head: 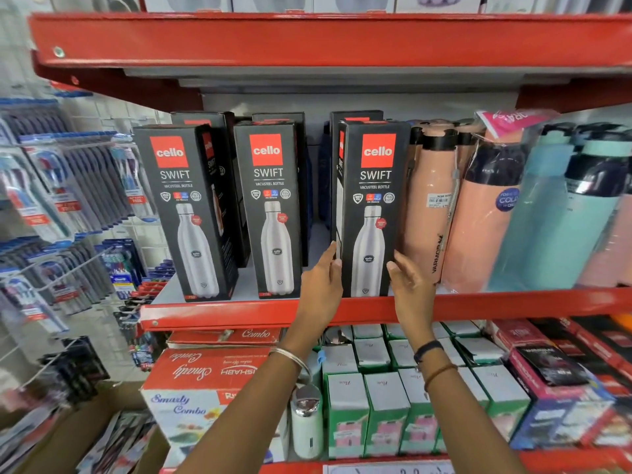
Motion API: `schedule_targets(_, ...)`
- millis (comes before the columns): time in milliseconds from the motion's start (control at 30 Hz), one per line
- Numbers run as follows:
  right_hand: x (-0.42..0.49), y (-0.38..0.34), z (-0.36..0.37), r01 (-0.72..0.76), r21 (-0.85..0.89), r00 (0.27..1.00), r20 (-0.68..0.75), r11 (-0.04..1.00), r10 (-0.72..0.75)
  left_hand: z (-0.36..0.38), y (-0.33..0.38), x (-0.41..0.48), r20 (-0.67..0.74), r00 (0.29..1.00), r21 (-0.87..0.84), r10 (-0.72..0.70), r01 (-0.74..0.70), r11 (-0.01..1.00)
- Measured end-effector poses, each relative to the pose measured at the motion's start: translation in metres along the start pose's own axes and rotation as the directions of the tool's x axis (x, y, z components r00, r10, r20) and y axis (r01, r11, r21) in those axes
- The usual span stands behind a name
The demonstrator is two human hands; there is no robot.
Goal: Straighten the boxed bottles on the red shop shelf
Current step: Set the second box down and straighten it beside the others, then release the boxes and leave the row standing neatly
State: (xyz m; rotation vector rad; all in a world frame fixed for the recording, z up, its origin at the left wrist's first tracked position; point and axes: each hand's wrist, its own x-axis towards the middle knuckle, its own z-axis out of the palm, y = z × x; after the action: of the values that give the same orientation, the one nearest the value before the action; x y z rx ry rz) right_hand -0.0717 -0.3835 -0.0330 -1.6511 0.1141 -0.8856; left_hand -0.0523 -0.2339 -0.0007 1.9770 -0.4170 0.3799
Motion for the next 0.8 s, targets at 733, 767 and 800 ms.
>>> schedule_targets(733,-0.032,-0.03,0.134,-0.371,0.305,0.897,0.361,0.877,0.254,-0.109,-0.074,0.008,0.077,0.991,-0.358,-0.109,0.129,0.925)
schedule_targets(767,-0.034,-0.03,0.132,-0.364,0.304,0.902,0.35,0.88,0.252,-0.11,-0.073,0.006,0.082,0.991,-0.357,-0.104,0.127,0.925)
schedule_targets(800,-0.036,-0.031,0.129,-0.36,0.304,0.905,0.342,0.882,0.251,-0.111,-0.073,0.004,0.089,0.99,-0.383,-0.111,0.137,0.914)
